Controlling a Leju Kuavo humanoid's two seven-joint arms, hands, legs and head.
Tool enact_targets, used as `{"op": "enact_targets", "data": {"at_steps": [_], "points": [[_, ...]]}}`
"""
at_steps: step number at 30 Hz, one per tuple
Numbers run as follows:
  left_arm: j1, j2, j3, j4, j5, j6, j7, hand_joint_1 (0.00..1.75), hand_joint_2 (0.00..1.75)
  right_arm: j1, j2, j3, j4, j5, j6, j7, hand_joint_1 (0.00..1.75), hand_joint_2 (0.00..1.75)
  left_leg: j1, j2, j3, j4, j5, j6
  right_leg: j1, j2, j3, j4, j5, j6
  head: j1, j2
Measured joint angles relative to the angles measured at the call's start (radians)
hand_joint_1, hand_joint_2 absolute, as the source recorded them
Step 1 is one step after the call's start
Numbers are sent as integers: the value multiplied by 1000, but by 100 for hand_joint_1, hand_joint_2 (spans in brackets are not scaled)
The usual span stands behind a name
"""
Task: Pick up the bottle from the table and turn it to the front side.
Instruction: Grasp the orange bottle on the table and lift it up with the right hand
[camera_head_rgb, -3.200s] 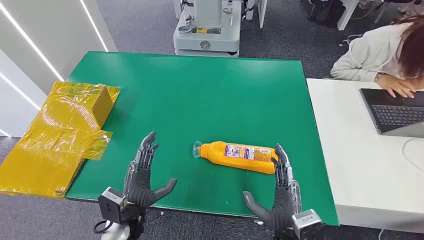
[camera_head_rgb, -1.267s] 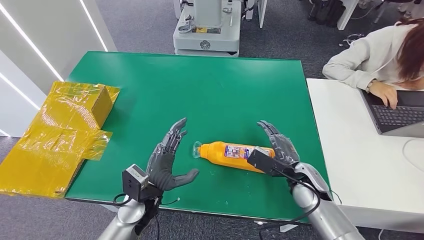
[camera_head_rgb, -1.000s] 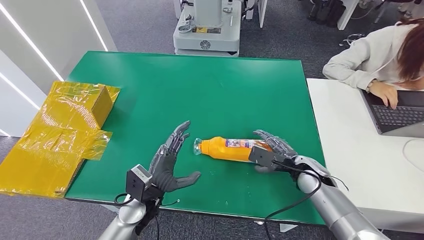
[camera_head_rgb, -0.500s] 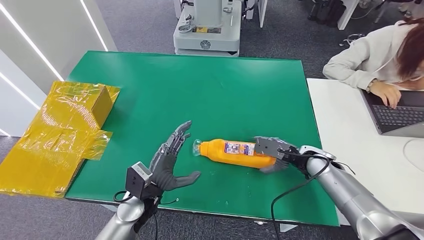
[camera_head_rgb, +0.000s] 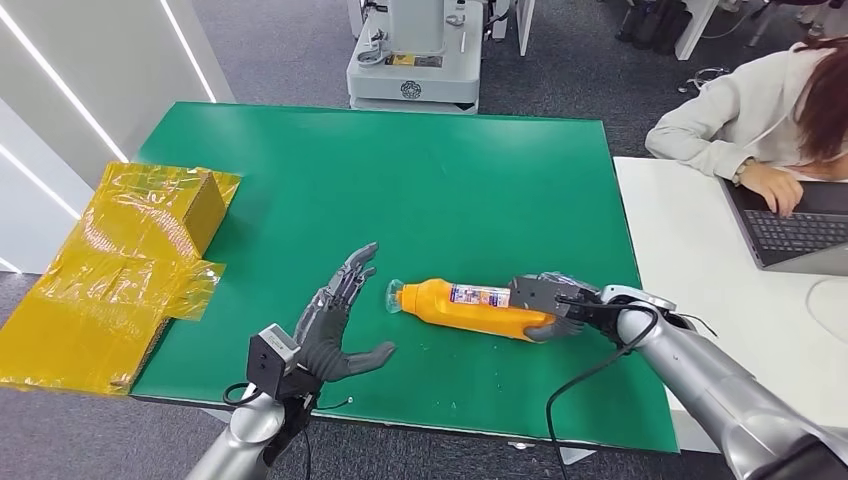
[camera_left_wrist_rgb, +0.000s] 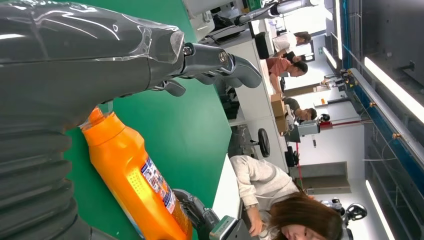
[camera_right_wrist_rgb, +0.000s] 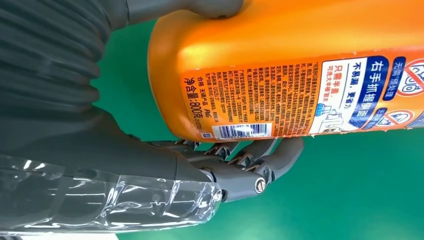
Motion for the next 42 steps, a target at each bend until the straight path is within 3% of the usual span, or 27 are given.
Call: {"op": "enact_targets", "data": {"at_steps": [7,13,20,28,34,38,42], "points": [[1,3,0,6,6,7,-11,0,175,26,-35,19,-9,-162,-53,-44,175,175,0,0,0,0,0,0,0,0,0,0,0,0,0,0],[6,7,6,16,6,42,-36,0,175,187,-52,-62,-81,-404,-195,-202,175,175,0,-1,-1,0,-1,1,0,-2,0,0,-1,0,0,0],[5,14,11,17,-6,60,-42,0,175,335,-48,-153,-183,-491,-273,-261,175,175,0,-1,-1,-1,-1,0,0,-2,0,0,-1,0,0,0],[-14,21,32,17,-9,80,-21,0,175,512,22,-268,-362,-462,-415,-301,175,175,0,-1,-1,-1,-1,0,1,-2,-1,0,-1,0,0,0],[-63,40,58,27,132,-68,86,0,175,546,53,-337,-443,-352,-510,-363,175,175,0,-1,-2,-1,0,0,1,-2,-1,0,-1,0,0,0],[-156,54,61,83,220,-170,134,0,175,532,82,-350,-481,-257,-556,-393,175,175,0,0,-1,0,1,0,1,-1,-1,0,0,0,0,0],[-230,55,60,133,259,-213,165,0,175,503,123,-346,-495,-217,-567,-387,175,175,0,0,-1,0,1,0,1,0,-1,1,1,0,0,0]]}}
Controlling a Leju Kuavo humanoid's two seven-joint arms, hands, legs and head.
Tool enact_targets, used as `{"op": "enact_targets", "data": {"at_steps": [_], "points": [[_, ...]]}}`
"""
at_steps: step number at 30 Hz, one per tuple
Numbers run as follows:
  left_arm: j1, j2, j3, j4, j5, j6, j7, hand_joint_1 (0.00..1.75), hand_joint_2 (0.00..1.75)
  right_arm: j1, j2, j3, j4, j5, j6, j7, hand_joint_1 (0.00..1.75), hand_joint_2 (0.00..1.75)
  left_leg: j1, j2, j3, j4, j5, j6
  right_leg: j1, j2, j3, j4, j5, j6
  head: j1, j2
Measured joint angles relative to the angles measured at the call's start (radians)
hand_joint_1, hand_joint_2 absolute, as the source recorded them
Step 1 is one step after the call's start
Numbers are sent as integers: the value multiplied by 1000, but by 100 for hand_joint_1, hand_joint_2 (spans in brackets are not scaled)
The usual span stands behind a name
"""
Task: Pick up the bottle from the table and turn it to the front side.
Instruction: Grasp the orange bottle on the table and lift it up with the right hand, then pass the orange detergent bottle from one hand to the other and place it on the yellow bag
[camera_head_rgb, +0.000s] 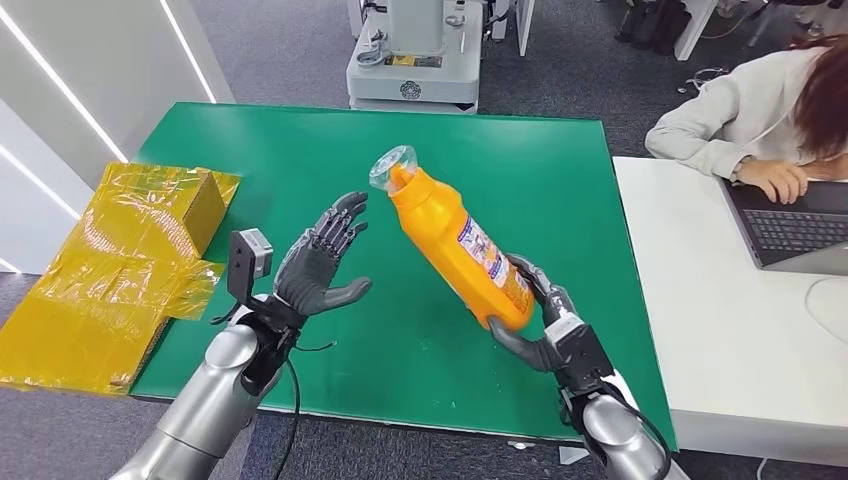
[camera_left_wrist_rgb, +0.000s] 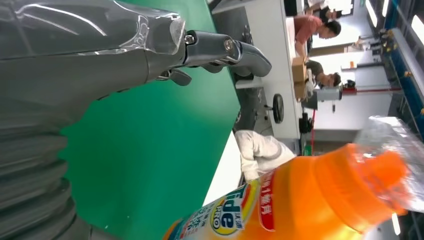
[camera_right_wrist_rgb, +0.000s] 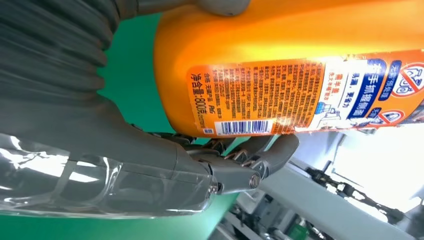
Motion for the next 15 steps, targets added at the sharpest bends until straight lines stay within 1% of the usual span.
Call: {"op": "enact_targets", "data": {"at_steps": [3,6,9,15], "points": [[-43,-4,-6,27,49,-56,54,0,175,-31,29,9,2,34,-2,14,175,175,0,0,-1,0,0,-1,0,0,-1,0,0,0,0,0],[-110,-17,-27,59,89,-94,106,0,175,-70,65,24,13,66,-1,41,175,175,0,0,-1,0,1,-1,0,0,-1,0,0,0,0,0],[-166,-30,-47,85,107,-105,124,0,175,-98,94,40,24,83,1,53,175,175,0,0,-1,0,1,-1,0,0,-1,0,0,0,0,0],[-234,-38,-73,120,181,-140,154,0,175,-133,124,63,67,108,15,72,175,175,0,0,-1,0,0,-1,0,0,-1,0,0,0,0,0]]}}
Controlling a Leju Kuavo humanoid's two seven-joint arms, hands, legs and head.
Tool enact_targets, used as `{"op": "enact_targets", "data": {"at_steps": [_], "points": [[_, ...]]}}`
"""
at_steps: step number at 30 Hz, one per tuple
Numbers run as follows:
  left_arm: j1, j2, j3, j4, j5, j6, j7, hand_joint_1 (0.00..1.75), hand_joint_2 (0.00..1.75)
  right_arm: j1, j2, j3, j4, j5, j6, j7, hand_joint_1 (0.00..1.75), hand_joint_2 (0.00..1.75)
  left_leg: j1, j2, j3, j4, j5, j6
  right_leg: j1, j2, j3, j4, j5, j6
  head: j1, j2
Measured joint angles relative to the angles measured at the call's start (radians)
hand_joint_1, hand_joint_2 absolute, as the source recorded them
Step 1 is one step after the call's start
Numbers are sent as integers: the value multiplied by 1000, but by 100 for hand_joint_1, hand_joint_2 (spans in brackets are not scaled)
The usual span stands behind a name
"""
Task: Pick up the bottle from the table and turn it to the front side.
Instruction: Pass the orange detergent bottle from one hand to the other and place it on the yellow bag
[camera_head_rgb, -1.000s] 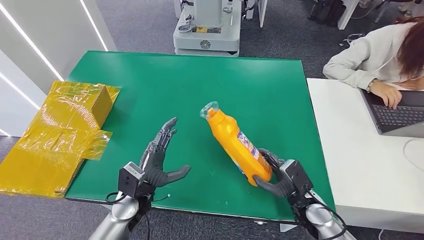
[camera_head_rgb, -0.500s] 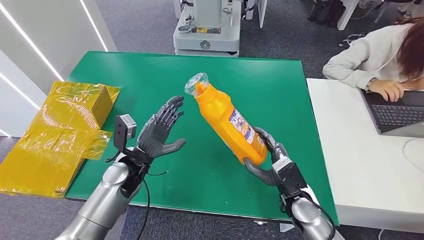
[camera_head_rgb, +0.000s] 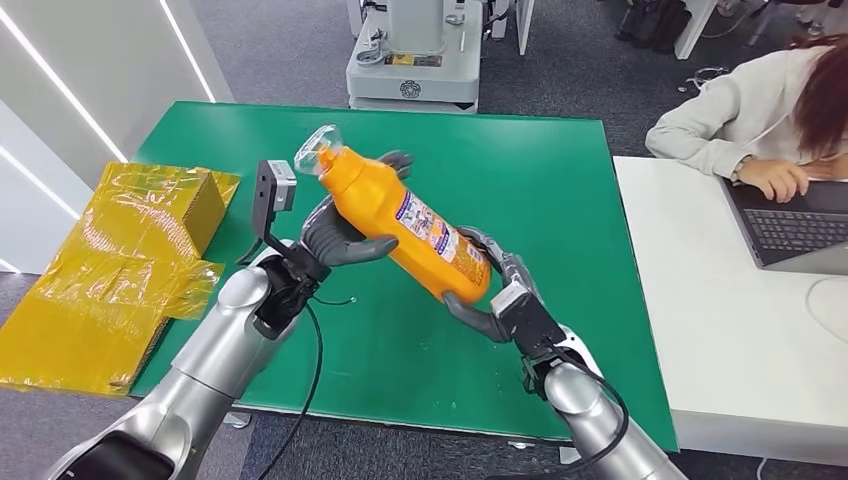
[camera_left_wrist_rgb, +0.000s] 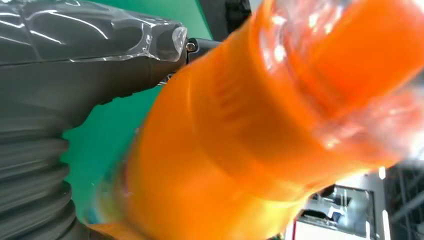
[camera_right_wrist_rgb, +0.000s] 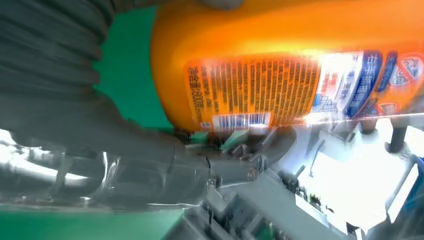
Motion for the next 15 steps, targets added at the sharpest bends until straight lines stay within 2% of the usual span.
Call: {"op": "enact_targets", "data": {"at_steps": [14,15], "points": [[-54,0,-17,6,157,-45,82,0,175,-31,37,12,133,61,-19,8,171,175,0,0,0,0,0,0,0,0,0,0,0,0,0,0],[-62,0,-19,6,168,-44,83,42,175,-31,38,12,139,67,-24,11,171,175,0,0,0,0,0,0,0,0,0,0,0,0,0,0]]}}
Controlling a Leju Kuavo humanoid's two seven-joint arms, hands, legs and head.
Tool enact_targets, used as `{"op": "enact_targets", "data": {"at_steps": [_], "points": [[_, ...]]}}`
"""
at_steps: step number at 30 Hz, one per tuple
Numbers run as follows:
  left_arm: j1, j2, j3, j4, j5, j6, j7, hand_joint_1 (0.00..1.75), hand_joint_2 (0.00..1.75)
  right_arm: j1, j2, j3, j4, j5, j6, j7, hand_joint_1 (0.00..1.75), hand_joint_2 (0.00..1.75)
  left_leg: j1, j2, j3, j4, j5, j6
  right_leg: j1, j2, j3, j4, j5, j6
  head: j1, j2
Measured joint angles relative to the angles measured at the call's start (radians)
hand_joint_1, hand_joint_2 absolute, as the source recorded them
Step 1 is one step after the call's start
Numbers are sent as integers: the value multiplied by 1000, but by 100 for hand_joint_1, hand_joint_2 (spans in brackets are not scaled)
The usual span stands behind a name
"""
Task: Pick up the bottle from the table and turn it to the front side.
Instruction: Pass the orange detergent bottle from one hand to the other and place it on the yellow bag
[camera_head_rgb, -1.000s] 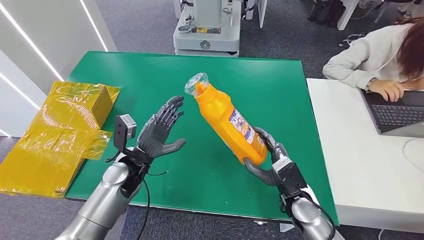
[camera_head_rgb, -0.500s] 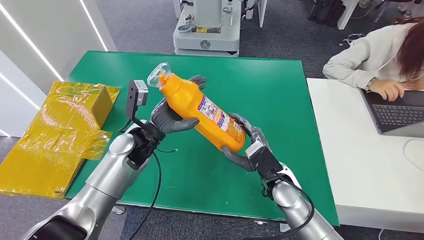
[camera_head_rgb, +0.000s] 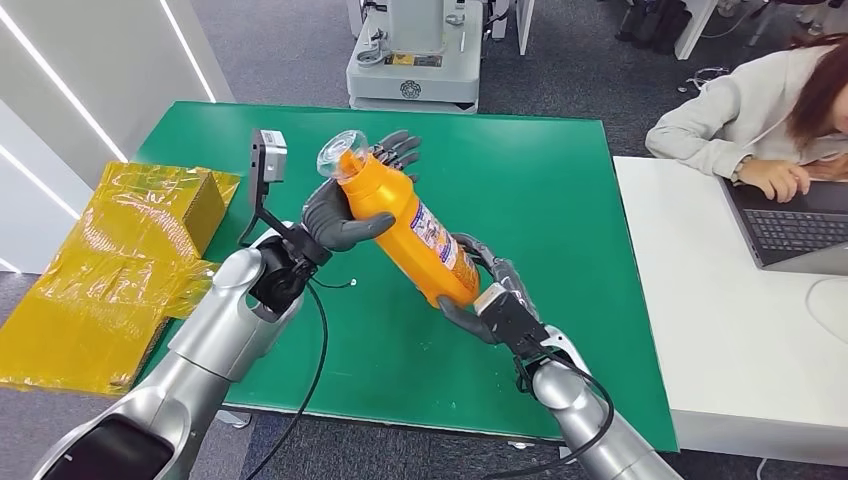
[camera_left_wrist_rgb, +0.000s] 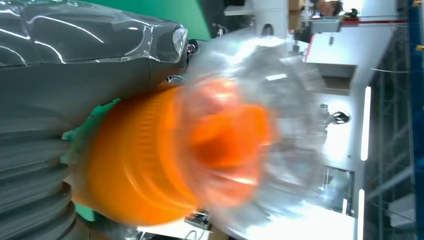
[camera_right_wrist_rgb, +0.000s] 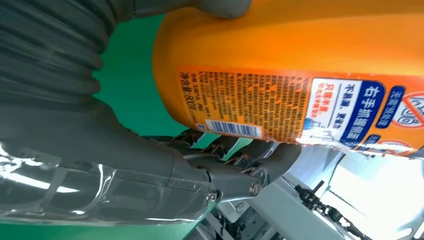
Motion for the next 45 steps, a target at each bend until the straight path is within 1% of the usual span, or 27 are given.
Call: {"op": "enact_targets", "data": {"at_steps": [3,8,12,16,20,21,24,25,29,32,34,37,38,41,45], "points": [[-11,-5,-3,0,18,9,0,173,175,1,0,0,14,13,-15,7,169,175,0,0,0,0,0,0,0,0,0,0,0,0,0,0],[-11,-26,-13,-11,9,56,-15,175,175,2,0,-1,24,18,-30,5,169,175,0,0,0,0,0,0,0,0,0,0,0,0,0,0],[-2,-52,-18,-32,-14,94,-24,175,175,3,2,-9,26,27,-43,6,163,175,0,0,0,0,0,0,0,0,0,0,0,0,0,0],[9,-66,-18,-45,-46,100,-27,175,175,14,6,-27,21,49,-49,11,156,175,0,0,0,0,0,0,0,0,0,0,0,0,0,0],[15,-74,-18,-47,-63,97,-31,175,175,31,7,-51,9,64,-52,13,157,175,0,0,0,0,0,0,0,0,0,0,0,0,0,0],[15,-74,-18,-47,-66,97,-32,175,175,35,7,-56,6,67,-53,13,147,175,0,0,0,0,0,0,0,0,0,0,0,0,0,0],[16,-76,-18,-47,-80,96,-40,175,175,41,7,-66,-1,71,-53,13,29,175,0,0,0,0,0,0,0,0,0,0,0,0,0,0],[16,-76,-19,-47,-101,99,-50,175,175,43,7,-69,-4,72,-52,14,0,175,0,0,0,0,0,0,0,0,0,0,0,0,0,0],[14,-77,-24,-47,-282,143,-125,175,175,56,8,-92,-28,72,-41,17,0,175,0,0,0,0,0,0,0,0,0,0,0,0,0,0],[11,-75,-25,-47,-391,187,-151,175,175,67,8,-108,-51,73,-36,17,0,175,0,0,0,0,0,0,0,0,0,0,0,0,0,0],[4,-70,-26,-47,-563,266,-173,175,175,77,8,-120,-72,76,-25,15,0,175,0,0,0,0,0,0,0,0,0,0,0,0,0,0],[-12,-48,-21,-47,-896,404,-205,175,175,106,8,-141,-123,89,-1,14,0,175,0,1,0,0,0,0,0,1,0,0,0,0,0,0],[-17,-41,-16,-47,-963,425,-212,175,175,115,8,-148,-141,93,5,16,0,175,0,1,0,0,0,0,0,1,0,0,0,0,0,0],[-29,-22,-7,-46,-1075,463,-215,175,175,135,7,-162,-183,98,15,15,0,175,0,0,0,0,0,0,0,0,0,0,0,0,0,0],[-55,18,-2,-35,-1288,543,-213,175,175,163,-11,-171,-250,69,28,-15,0,175,0,2,0,0,0,0,0,2,-1,0,0,0,0,0]]}}
